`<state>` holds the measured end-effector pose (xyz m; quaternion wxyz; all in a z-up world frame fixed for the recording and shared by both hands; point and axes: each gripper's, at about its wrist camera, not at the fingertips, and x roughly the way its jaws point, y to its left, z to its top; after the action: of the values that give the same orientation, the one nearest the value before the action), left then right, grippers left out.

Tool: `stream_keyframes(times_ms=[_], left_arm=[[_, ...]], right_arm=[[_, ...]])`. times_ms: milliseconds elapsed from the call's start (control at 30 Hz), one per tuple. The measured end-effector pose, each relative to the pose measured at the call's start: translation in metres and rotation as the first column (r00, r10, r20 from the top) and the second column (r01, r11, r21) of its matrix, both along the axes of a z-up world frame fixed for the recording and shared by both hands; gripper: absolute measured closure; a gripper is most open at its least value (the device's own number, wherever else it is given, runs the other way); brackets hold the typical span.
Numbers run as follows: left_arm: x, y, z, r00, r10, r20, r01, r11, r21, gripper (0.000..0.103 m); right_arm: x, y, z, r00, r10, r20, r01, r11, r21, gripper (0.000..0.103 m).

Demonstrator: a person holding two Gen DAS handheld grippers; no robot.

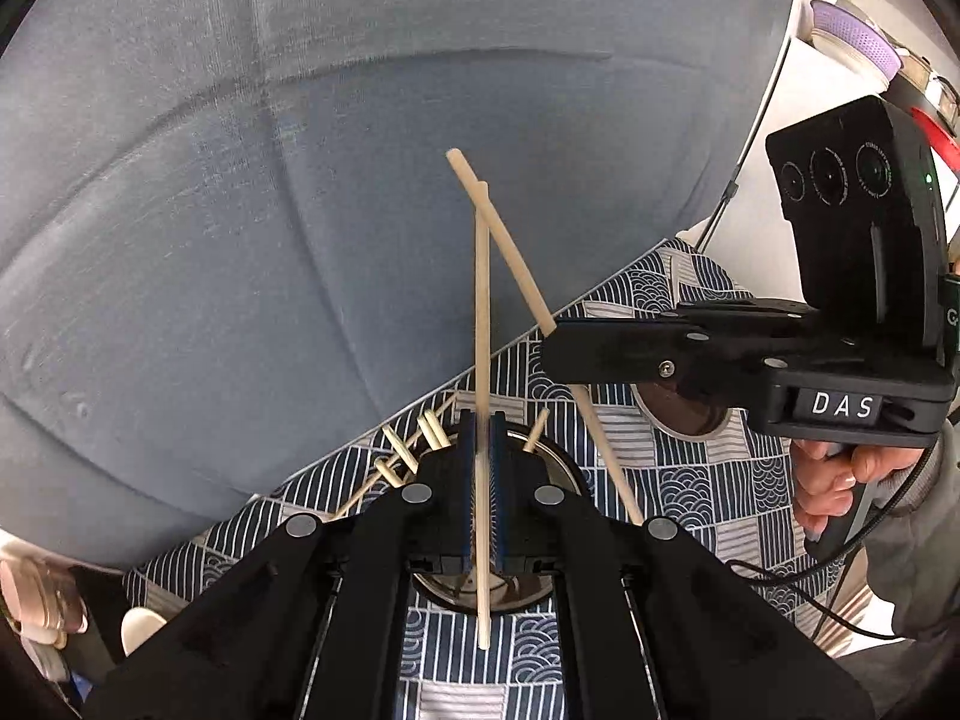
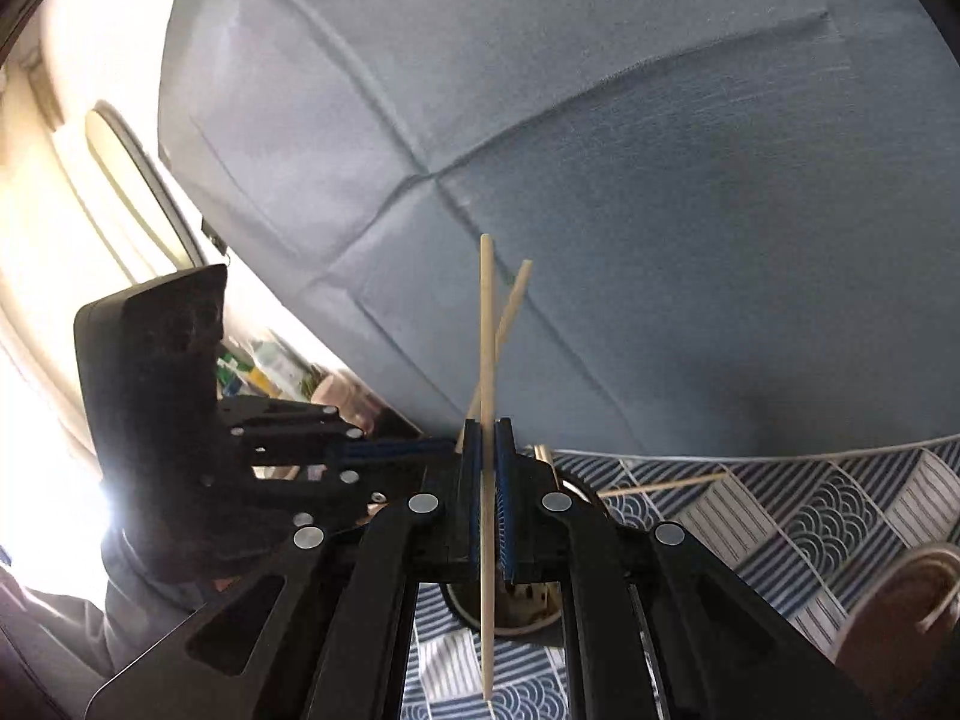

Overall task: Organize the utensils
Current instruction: 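Raise both held chopsticks over the black holder and lower them in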

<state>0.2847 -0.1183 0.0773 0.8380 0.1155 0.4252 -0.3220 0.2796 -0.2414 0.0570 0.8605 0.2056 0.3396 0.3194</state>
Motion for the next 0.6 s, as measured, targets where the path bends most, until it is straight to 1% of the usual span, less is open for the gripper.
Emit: stream_keyframes(times_ms=[133, 233, 333, 433, 600], left_arm=[[0.007, -0.005, -0.013, 1.000, -0.008, -0.005, 0.008, 1.000, -0.001, 0.098], [0.008, -0.007, -0.018, 1.000, -0.013, 0.005, 0.013, 1.000, -0.023, 0.098], [0.010, -0.010, -0.023, 1.000, -0.015, -0.001, 0.015, 1.000, -0.028, 0.098], [0.013, -0.012, -0.030, 1.000, -0.017, -0.008, 0.017, 0.999, -0.032, 0.098], [0.012, -0.009, -0.032, 1.000, -0.001, -0.005, 0.000, 0.999, -0.050, 0.098]], right_arm=[[0.007, 0.000, -0.004, 1.000, -0.018, 0.019, 0.018, 1.000, 0.023, 0.098], [0.011, 0.003, -0.008, 0.999, -0.026, 0.037, 0.026, 0.999, 0.018, 0.098], [0.015, 0.005, -0.018, 0.999, -0.034, 0.033, 0.033, 0.999, 0.017, 0.098], [0.016, 0.004, -0.027, 0.998, -0.046, 0.034, 0.045, 0.998, 0.041, 0.098], [0.016, 0.001, -0.034, 0.996, -0.075, 0.052, 0.073, 0.996, 0.052, 0.098]])
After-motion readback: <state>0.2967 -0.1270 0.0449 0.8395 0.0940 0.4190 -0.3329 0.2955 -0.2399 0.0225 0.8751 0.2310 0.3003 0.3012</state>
